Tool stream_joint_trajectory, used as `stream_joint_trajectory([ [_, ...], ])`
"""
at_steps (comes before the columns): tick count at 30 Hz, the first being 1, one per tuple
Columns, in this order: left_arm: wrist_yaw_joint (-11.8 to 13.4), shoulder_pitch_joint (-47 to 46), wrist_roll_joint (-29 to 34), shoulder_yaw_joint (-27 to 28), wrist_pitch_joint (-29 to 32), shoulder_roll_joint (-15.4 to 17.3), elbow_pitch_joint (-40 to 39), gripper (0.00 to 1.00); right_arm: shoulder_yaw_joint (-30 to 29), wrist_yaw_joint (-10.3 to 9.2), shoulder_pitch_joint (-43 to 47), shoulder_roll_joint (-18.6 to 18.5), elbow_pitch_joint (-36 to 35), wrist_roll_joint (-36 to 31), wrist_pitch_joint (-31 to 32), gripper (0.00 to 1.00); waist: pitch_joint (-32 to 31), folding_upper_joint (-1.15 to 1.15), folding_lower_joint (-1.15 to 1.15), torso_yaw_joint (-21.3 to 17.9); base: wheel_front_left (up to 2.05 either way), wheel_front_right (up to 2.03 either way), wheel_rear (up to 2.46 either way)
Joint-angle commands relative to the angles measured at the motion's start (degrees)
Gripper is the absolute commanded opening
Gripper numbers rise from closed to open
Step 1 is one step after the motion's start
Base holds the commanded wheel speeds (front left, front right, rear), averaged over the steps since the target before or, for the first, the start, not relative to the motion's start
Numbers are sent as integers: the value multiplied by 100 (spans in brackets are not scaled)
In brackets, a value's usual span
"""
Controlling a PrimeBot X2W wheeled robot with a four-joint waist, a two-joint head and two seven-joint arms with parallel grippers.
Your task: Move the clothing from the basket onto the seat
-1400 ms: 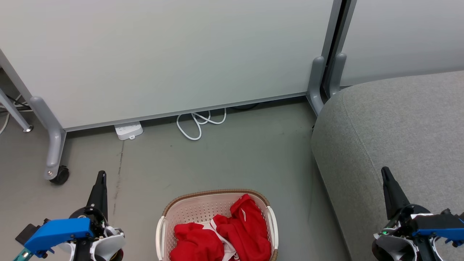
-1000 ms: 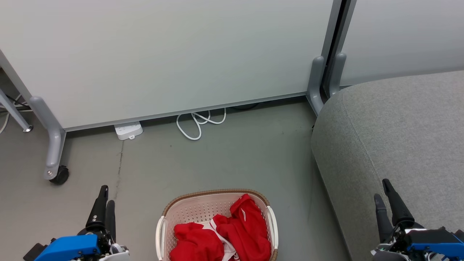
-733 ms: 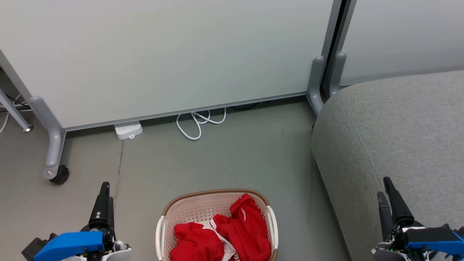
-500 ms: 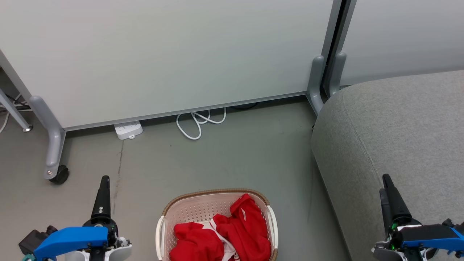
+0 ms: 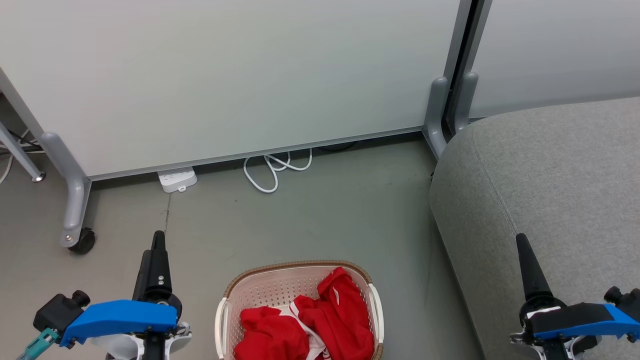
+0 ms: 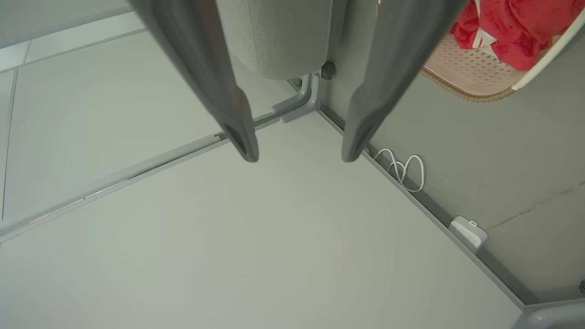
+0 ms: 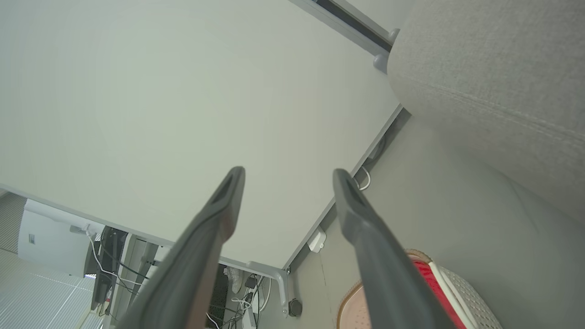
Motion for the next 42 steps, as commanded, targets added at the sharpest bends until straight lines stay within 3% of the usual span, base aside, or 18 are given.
stream_joint_trajectory([
  [1,15,-163,161,-30,-45,46,-113,100,20,6,-152,-39,-111,-164,-57,100,-1,0,0,1,0,0,0],
  [23,198,-173,2530,-527,-462,64,-86,100,246,9,-101,-66,-123,-2535,-475,100,-31,0,0,9,0,0,0],
  [42,318,-239,3839,-935,-758,167,75,100,321,12,-112,-71,108,-3944,-773,100,-40,0,0,51,0,0,0],
])
